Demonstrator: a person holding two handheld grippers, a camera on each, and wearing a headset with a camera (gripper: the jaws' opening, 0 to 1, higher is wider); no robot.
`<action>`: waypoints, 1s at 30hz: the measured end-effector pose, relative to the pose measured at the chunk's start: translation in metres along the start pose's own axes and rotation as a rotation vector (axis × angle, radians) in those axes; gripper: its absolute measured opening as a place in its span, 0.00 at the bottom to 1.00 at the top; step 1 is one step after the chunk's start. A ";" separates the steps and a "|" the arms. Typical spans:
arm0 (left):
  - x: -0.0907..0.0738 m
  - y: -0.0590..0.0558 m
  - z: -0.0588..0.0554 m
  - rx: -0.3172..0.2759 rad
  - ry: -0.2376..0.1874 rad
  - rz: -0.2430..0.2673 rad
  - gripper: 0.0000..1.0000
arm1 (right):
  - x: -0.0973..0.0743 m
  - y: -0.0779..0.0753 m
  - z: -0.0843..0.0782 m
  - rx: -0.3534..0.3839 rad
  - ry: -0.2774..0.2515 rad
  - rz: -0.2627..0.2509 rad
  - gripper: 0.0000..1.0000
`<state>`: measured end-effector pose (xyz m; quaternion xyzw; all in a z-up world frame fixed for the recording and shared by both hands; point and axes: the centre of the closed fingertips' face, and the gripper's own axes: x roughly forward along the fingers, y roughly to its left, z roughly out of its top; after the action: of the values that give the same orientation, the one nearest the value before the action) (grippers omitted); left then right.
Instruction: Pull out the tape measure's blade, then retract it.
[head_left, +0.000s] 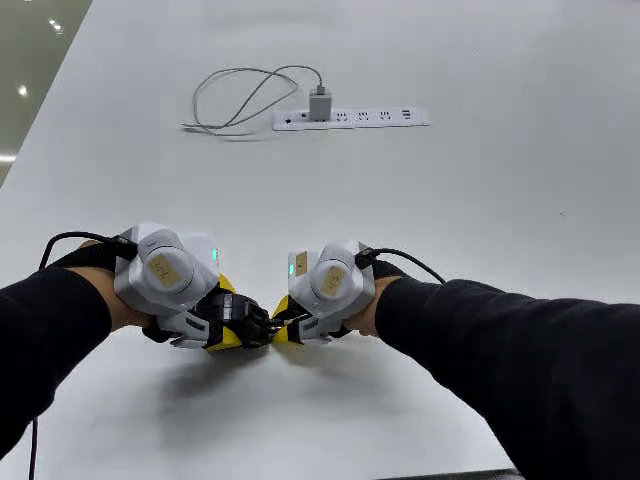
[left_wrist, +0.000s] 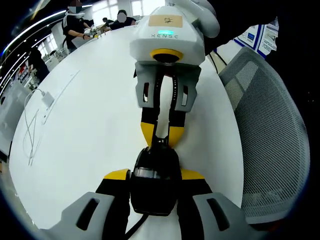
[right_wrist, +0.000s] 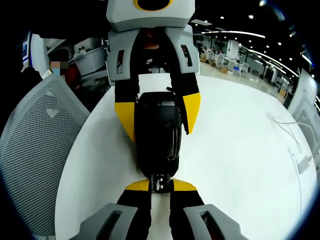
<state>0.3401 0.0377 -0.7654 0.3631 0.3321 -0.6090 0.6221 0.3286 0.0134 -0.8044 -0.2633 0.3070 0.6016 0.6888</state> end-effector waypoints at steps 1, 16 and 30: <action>0.000 0.000 0.000 0.004 0.002 -0.002 0.31 | 0.000 0.000 0.000 -0.001 -0.002 -0.001 0.09; -0.001 -0.001 -0.002 0.039 0.001 -0.014 0.30 | -0.002 0.001 -0.003 0.006 0.000 -0.010 0.09; 0.000 0.000 -0.002 0.040 0.000 -0.012 0.30 | -0.008 0.001 -0.010 0.018 0.009 -0.017 0.10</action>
<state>0.3401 0.0399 -0.7663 0.3736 0.3220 -0.6192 0.6110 0.3261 0.0013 -0.8049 -0.2623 0.3134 0.5917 0.6949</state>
